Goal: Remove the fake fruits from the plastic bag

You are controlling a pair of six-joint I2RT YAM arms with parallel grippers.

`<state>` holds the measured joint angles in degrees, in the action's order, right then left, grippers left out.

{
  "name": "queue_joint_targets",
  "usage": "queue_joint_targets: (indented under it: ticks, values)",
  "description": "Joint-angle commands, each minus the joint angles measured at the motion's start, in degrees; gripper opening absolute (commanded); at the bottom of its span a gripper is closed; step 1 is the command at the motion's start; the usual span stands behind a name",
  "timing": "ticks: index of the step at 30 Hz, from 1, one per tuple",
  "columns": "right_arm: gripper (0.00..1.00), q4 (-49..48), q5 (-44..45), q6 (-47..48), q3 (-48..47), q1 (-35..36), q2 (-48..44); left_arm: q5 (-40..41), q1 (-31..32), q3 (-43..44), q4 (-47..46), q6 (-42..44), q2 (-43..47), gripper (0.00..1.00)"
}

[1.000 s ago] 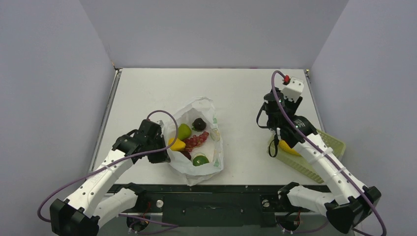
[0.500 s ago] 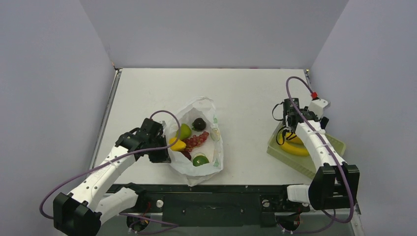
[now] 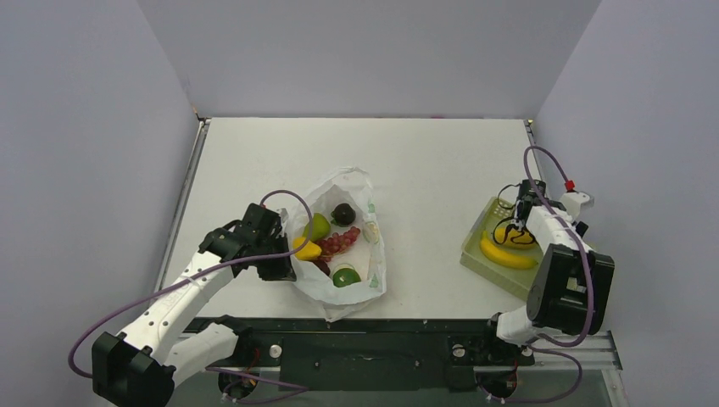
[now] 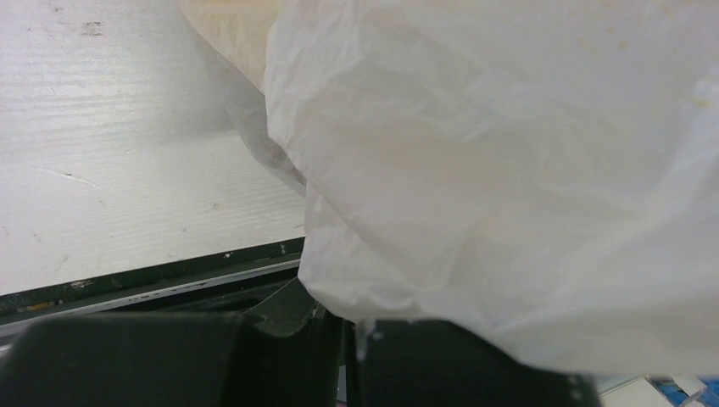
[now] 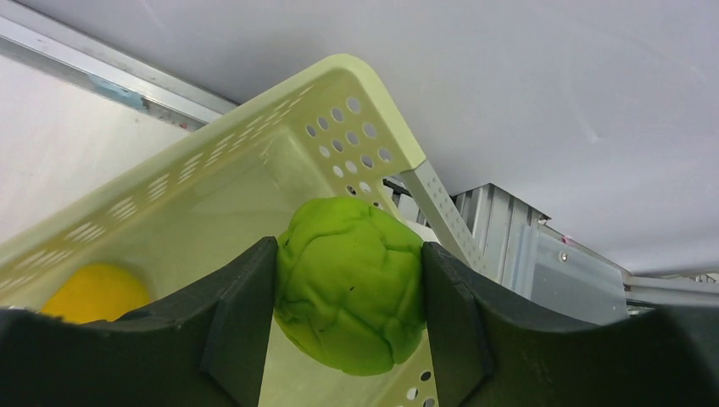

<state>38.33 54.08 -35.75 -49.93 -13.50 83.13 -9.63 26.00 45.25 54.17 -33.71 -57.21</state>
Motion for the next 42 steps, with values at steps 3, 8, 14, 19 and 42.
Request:
queue_joint_targets:
  ticks: [3, 8, 14, 19, 42]
  values:
    - [0.32, -4.35, -4.25, 2.73, -3.73, -3.48, 7.84, -1.02, -0.51, 2.30, -1.23, 1.25, 0.39, 0.00]
    - [0.57, -4.64, -3.96, 3.58, -4.53, -4.46, 11.23, -0.89, -0.60, 2.66, -0.91, 1.42, 0.41, 0.00]
    - [0.80, -2.68, -3.32, 4.03, -6.06, -4.44, 12.31, -1.64, -0.69, 1.92, -1.40, 1.22, 0.64, 0.00]
    - [0.87, 0.02, -1.91, 3.70, -5.82, -3.58, 5.00, -0.97, -0.69, 1.87, -0.90, 1.04, 1.04, 0.00]
    - [0.79, -22.12, -61.75, 18.75, -14.48, 64.30, -12.95, 0.15, -1.64, 0.79, 0.93, -0.77, 2.74, 0.00]
